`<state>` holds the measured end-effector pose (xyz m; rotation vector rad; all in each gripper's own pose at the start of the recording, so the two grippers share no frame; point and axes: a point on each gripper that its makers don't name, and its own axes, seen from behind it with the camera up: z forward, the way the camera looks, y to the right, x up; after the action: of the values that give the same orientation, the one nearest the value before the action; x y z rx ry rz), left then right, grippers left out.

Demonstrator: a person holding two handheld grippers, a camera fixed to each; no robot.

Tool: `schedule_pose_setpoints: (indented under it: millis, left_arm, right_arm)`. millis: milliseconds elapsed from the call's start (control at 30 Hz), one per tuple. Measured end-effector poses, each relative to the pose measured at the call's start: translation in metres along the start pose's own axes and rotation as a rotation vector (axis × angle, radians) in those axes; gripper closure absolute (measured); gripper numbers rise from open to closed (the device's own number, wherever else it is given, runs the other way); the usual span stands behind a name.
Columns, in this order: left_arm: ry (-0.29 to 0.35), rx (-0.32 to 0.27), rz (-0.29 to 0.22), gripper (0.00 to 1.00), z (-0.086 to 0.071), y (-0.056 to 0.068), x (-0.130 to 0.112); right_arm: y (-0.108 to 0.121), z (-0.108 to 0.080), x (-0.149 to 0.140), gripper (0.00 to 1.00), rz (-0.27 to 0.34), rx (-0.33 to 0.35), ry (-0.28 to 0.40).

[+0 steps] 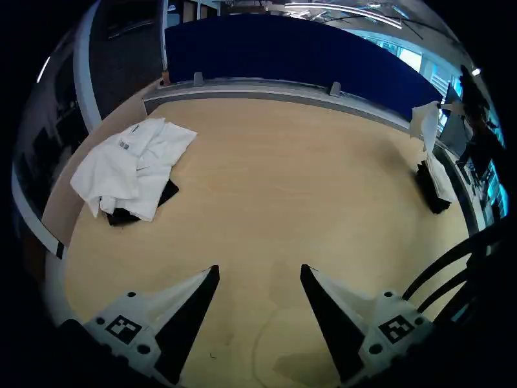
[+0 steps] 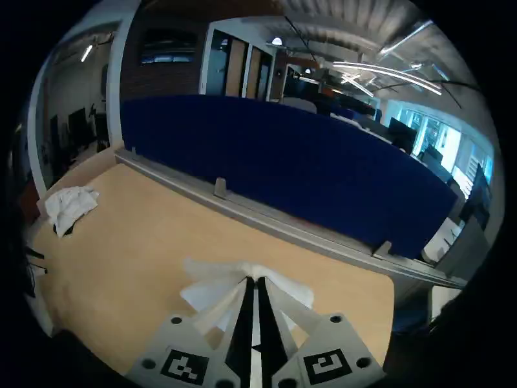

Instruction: Fold towel

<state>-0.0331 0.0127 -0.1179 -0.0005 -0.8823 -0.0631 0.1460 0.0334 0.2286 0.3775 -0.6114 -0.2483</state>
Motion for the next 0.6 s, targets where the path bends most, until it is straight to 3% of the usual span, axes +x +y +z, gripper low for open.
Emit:
schedule_pose_setpoints:
  millis: [233,600]
  left_arm:
    - [0.000,-0.009,0.007,0.07,0.002,0.005,0.003]
    - [0.004,-0.027,0.030,0.07,0.001,0.014,0.008]
  right_arm:
    - [-0.004,-0.015,-0.020,0.96,0.027,0.011,-0.007]
    - [0.000,-0.057,-0.079,0.96,0.089,0.000,-0.041]
